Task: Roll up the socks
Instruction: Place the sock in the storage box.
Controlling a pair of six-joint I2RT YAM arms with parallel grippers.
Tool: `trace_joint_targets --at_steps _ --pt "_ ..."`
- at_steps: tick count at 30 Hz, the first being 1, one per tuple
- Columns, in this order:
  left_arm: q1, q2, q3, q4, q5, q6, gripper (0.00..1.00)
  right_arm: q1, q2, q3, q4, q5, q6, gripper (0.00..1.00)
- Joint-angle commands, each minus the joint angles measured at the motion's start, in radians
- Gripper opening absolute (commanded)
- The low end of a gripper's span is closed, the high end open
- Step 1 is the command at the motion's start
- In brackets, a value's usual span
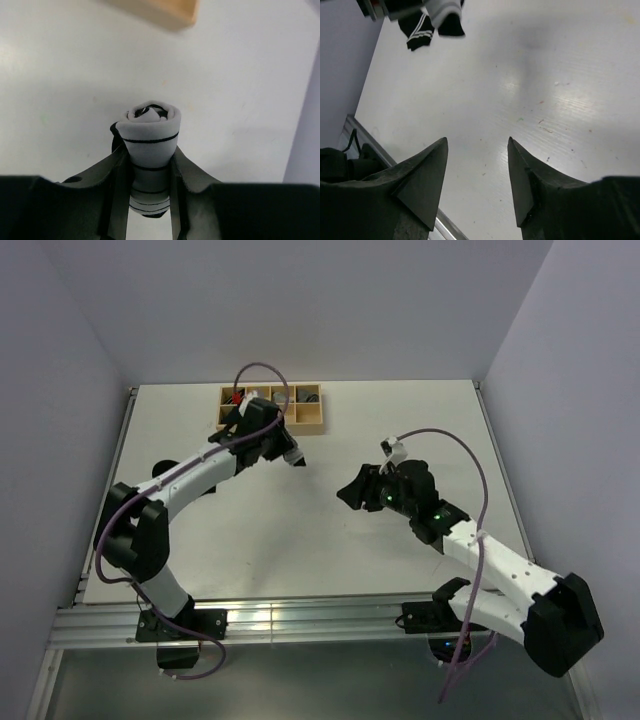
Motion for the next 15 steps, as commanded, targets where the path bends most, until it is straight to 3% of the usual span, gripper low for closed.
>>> trace_joint_targets --at_steps 1,7,10,15 --pt "0.044 0.023 0.136 -0.008 -0.085 0.075 0.00 -0.008 -0.110 0.076 -0.193 0.112 -0.049 0.60" --pt "0.129 0.164 0.354 -0.019 -0.097 0.113 0.00 -0.010 -0.247 0.168 -0.380 0.271 -0.055 0.75" --pt "0.163 0.239 0.424 0.027 -0.099 0.136 0.00 -0.010 -0.291 0.211 -0.475 0.407 -0.054 0.88" --pt "0.202 0.396 0.555 0.068 -0.156 0.185 0.00 -0.010 -0.362 0.248 -0.605 0.552 -0.032 0.98"
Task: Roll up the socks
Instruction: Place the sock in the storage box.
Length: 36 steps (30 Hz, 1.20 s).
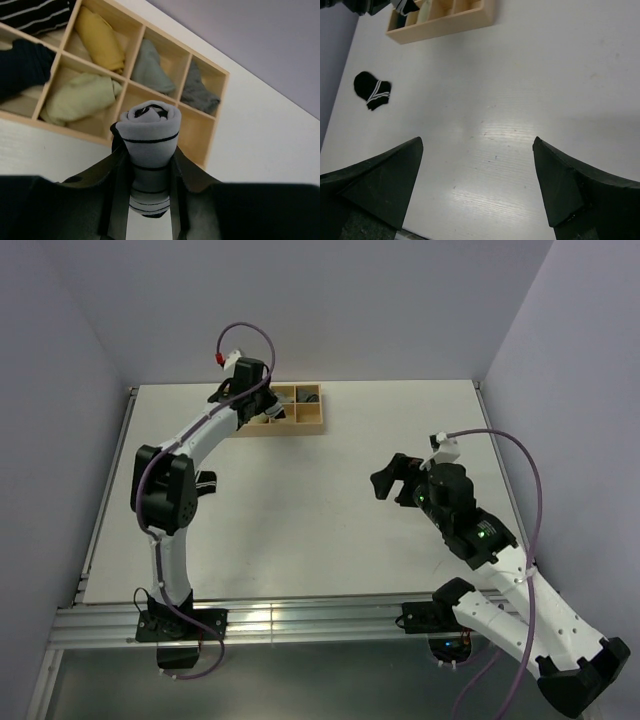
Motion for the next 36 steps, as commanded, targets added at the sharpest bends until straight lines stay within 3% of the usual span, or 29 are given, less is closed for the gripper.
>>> trace_joint_targets --at_steps 1,8,14,19,36 --pt "0.015 0.083 0.098 0.071 -0.052 0.070 0.00 -0.006 -0.045 0.050 -0.138 0.171 0.014 0.99" --pt "0.029 0.255 0.196 0.191 -0.089 0.122 0.00 -0.006 -0.085 0.062 -0.261 0.288 0.078 1.00" --pt "0.037 0.329 0.207 0.251 -0.042 0.088 0.00 -0.006 -0.088 0.061 -0.293 0.311 0.118 1.00" --pt "0.032 0.338 0.193 0.260 0.012 0.042 0.00 -0.006 -0.062 0.071 -0.306 0.326 0.112 1.00" --pt "-0.016 0.338 0.115 0.276 0.003 -0.008 0.00 -0.006 -0.106 0.024 -0.295 0.300 0.071 1.00"
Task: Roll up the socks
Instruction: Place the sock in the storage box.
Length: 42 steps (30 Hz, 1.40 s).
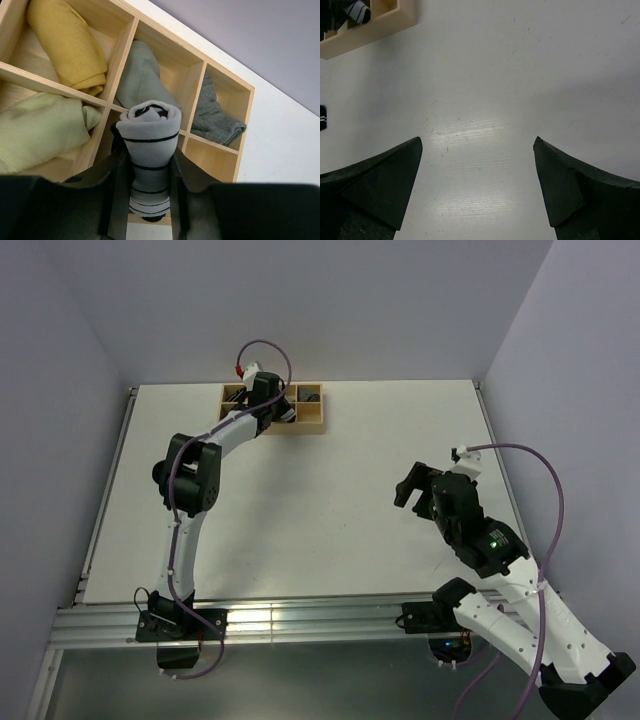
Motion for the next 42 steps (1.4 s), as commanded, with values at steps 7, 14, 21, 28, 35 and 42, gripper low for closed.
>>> trace_joint_targets --at_steps 7,14,21,28,35,42 --pt "-0.003 0.021 0.001 -0.087 0.053 -0.099 0.00 -0.006 -0.059 -0.011 -0.014 0.028 -0.028 1.00" --pt "0.003 0.043 0.022 -0.245 0.094 -0.141 0.00 -0.006 -0.088 -0.028 -0.014 0.037 -0.038 1.00" --pt "0.018 0.086 0.101 -0.380 0.104 -0.101 0.01 -0.006 -0.102 -0.045 -0.006 0.038 -0.042 1.00" --pt "0.030 0.126 0.136 -0.480 0.105 -0.078 0.00 -0.006 -0.097 -0.044 -0.011 0.051 -0.048 1.00" --pt "0.037 0.190 0.213 -0.552 0.105 -0.044 0.10 -0.006 -0.093 -0.048 -0.003 0.044 -0.050 1.00" --pt "0.043 0.166 0.173 -0.676 0.065 -0.030 0.14 -0.006 -0.105 -0.057 -0.012 0.049 -0.039 1.00"
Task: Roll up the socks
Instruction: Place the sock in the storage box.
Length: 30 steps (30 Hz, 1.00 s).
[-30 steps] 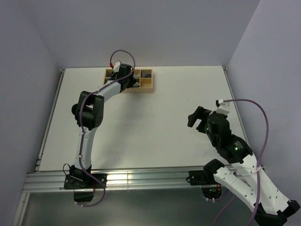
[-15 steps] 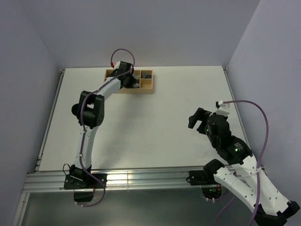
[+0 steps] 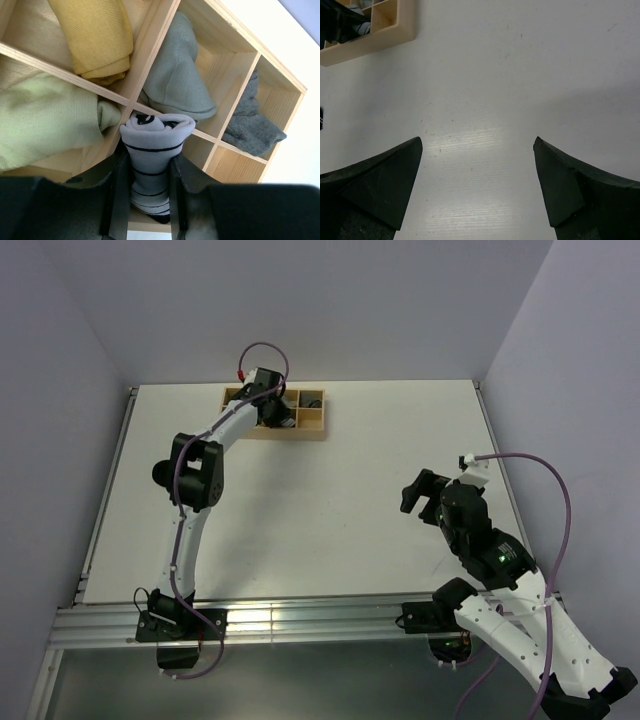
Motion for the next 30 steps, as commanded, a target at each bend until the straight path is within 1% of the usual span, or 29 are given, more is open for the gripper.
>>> trace_joint_targets --at_steps 1,5,8,11,12,15,19,21,22,24,26,27,30 --pt "0.019 0.028 -0.088 -0.272 -0.042 0.047 0.14 -0.006 -0.015 -0.016 -0.003 0.024 0.001 1.00" --pt "0.025 -0.021 -0.140 -0.304 -0.048 0.076 0.12 -0.006 -0.029 -0.018 -0.011 0.029 0.004 1.00" --pt "0.032 -0.042 -0.172 -0.298 -0.043 0.079 0.14 -0.006 -0.037 -0.022 -0.011 0.033 0.006 1.00" --pt "0.040 -0.024 -0.145 -0.312 -0.013 0.067 0.22 -0.006 -0.037 -0.033 0.000 0.021 0.006 1.00" --pt "0.042 -0.010 -0.124 -0.316 -0.011 0.064 0.27 -0.006 -0.035 -0.035 0.001 0.016 0.006 1.00" --pt "0.045 0.011 -0.110 -0.327 0.004 0.059 0.33 -0.006 -0.034 -0.035 -0.002 0.015 0.009 1.00" --pt "0.048 0.020 -0.119 -0.319 0.019 0.061 0.38 -0.006 -0.044 -0.050 0.000 0.013 0.012 1.00" --pt "0.049 0.026 -0.114 -0.324 0.026 0.067 0.43 -0.006 -0.051 -0.058 0.004 0.006 0.012 1.00" --pt "0.049 0.027 -0.111 -0.329 0.027 0.070 0.43 -0.006 -0.052 -0.056 0.006 0.006 0.014 1.00" --pt "0.049 0.027 -0.107 -0.341 0.030 0.071 0.50 -0.006 -0.054 -0.055 0.010 0.002 0.011 1.00" --pt "0.051 0.004 -0.111 -0.345 0.026 0.073 0.51 -0.006 -0.051 -0.053 0.010 0.002 0.007 1.00" --pt "0.051 -0.007 -0.116 -0.342 0.021 0.073 0.54 -0.006 -0.051 -0.050 0.010 0.002 0.007 1.00" --pt "0.051 -0.058 -0.123 -0.335 0.007 0.076 0.55 -0.006 -0.052 -0.053 0.012 -0.005 0.006 0.99"
